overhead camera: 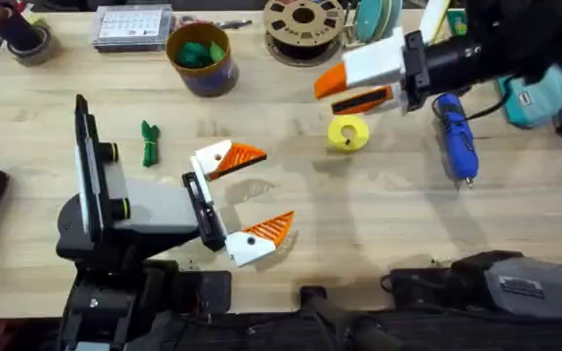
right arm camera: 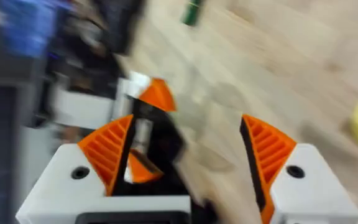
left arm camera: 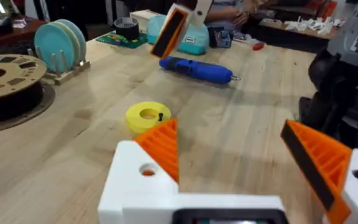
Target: Pick up the gripper from the table and insert it into the empty holder that is missing its gripper. Then pick up a screw, insert it into the mounting hole, and use the screwdriver to tighten it. Finally, clean up the table by picking up the vegetable and placing it into the bucket.
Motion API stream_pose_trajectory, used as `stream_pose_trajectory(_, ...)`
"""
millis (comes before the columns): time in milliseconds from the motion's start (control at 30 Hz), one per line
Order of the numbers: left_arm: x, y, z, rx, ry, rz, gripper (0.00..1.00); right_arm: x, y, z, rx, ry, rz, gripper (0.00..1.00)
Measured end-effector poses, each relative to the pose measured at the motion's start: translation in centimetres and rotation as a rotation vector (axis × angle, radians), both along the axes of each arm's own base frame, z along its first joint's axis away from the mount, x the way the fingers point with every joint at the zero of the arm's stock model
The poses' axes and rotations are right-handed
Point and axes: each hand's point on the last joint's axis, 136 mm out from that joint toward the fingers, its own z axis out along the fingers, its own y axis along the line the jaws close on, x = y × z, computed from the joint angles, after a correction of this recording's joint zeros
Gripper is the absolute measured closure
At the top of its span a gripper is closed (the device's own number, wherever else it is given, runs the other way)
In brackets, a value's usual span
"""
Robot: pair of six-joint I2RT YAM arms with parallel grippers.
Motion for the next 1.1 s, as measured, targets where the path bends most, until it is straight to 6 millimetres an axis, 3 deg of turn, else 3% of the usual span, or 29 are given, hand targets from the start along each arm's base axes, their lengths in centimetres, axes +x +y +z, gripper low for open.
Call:
stream_pose_trajectory(267, 0.0, 0.0, 0.0, 0.000, 0.000, 0.000, 0.015, -0.1, -2.0, -0.5, -0.421, -0.292, 0.116, 0.005)
stream_pose_trajectory(533, 0.0, 0.0, 0.0, 0.000, 0.000, 0.000, 0.015, -0.5, -3.2, -2.2, -0.630, -0.468, 0.281, 0.005)
stream_pose_trajectory(833, 0.0, 0.0, 0.0, 0.000, 0.000, 0.000, 0.016, 0.8, -6.4, -3.1, -0.791, -0.438, 0.207, 0.005)
stream_pose_trajectory(1100, 0.0, 0.0, 0.0, 0.000, 0.000, 0.000, 0.015, 0.5, -7.4, -3.2, -0.834, -0.390, 0.159, 0.005)
